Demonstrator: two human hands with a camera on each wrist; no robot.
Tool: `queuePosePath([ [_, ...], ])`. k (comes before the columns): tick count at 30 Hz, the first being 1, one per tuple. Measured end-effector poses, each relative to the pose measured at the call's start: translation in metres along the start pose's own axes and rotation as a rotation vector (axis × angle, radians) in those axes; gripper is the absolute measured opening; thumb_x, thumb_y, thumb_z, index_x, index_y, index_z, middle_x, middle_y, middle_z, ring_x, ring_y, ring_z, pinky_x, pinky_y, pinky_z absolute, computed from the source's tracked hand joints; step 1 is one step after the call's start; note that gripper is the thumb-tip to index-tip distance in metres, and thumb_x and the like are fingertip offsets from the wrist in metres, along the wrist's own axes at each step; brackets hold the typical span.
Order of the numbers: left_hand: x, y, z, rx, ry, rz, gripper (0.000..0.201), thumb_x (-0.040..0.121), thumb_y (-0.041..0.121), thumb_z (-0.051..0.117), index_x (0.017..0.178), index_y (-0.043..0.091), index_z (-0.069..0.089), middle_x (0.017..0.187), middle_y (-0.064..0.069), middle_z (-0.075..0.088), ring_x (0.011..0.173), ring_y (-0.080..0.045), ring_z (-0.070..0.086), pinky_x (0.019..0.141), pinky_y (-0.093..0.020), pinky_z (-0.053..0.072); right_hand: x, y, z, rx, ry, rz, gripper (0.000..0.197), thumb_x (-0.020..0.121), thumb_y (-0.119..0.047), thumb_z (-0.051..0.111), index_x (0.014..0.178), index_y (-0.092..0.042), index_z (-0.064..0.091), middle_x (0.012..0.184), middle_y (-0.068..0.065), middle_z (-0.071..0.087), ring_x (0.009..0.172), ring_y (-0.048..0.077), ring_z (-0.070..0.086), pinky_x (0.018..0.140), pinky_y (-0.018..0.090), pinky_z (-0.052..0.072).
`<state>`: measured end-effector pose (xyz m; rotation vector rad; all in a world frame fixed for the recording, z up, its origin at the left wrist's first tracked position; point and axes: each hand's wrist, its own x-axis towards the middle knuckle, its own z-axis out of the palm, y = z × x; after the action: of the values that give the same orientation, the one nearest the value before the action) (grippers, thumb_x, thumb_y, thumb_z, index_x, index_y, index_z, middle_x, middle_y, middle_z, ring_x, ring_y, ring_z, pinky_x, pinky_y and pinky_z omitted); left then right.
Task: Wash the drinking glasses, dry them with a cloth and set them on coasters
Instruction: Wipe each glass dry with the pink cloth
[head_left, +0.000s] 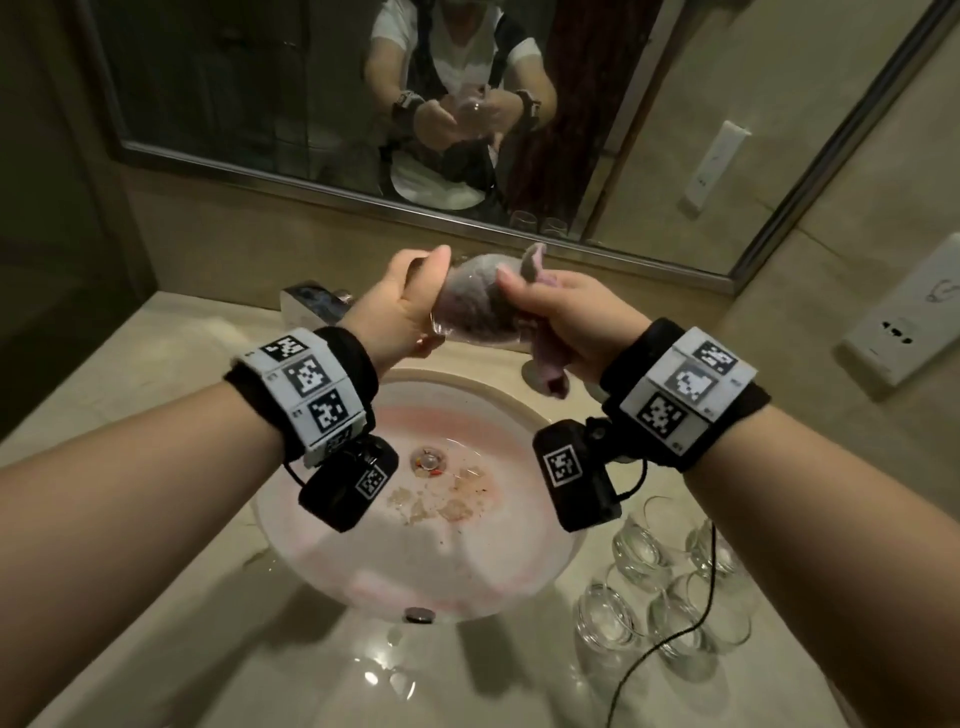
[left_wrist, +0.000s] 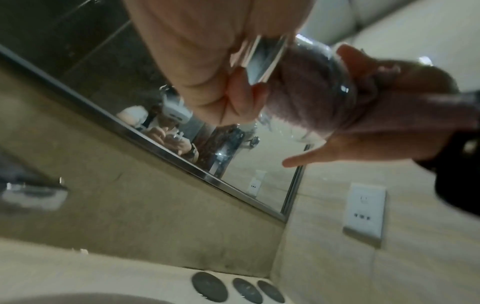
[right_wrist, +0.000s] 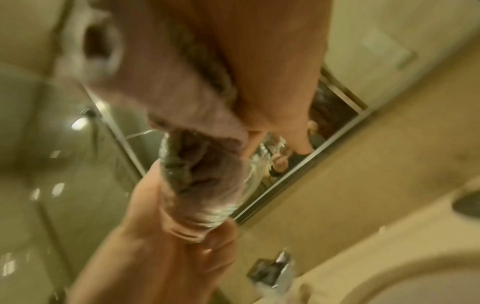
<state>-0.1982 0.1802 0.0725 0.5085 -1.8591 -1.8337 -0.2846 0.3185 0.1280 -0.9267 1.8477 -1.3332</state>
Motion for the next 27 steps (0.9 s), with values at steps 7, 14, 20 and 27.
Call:
queuePosePath([
  [7,0.0,0.001,-0.009,0.167,-0.182,0.188,0.048,0.083,0.055,0.044,0.118,0.026,0.029,0.093,-0.009,0.053,0.065,-0.019,0.052,0.051,-0.024,0.046,0.007,0.004,-0.002,0.084,0.144,-0.026,0.034,0.089,-0.029,0.059,0.105,0.001,0.061,0.111,0.034,0.061,0.094,0.064,0.049,0.089,0.054,0.05],
  [14,0.006,0.005,-0.004,-0.18,-0.263,-0.342,0.079,0.083,0.074,0.025,0.107,0.003,0.052,0.063,-0.006,0.052,0.045,-0.011,0.042,0.033,-0.014,0.031,-0.012,-0.001,0.001,-0.264,0.041,-0.18,0.013,0.096,-0.026,0.048,0.086,-0.021,0.055,0.046,-0.005,0.058,0.032,0.009,0.046,0.037,0.02,0.038],
  [20,0.006,0.0,-0.012,0.532,-0.118,0.562,0.07,0.073,0.07,0.048,0.12,0.021,0.03,0.114,-0.009,0.041,0.097,-0.008,0.049,0.08,-0.012,0.044,-0.001,0.0,-0.004,0.482,0.013,0.081,0.05,0.094,-0.044,0.036,0.1,-0.002,0.062,0.1,0.019,0.068,0.103,0.038,0.057,0.1,0.042,0.045],
  [27,0.006,-0.01,-0.016,0.55,-0.169,0.623,0.063,0.078,0.054,0.051,0.127,0.019,0.03,0.117,-0.003,0.041,0.1,-0.009,0.048,0.085,-0.005,0.037,0.001,-0.003,0.0,0.661,0.081,0.205,0.052,0.099,-0.041,0.031,0.106,0.005,0.053,0.106,0.023,0.062,0.1,0.029,0.062,0.091,0.039,0.05],
])
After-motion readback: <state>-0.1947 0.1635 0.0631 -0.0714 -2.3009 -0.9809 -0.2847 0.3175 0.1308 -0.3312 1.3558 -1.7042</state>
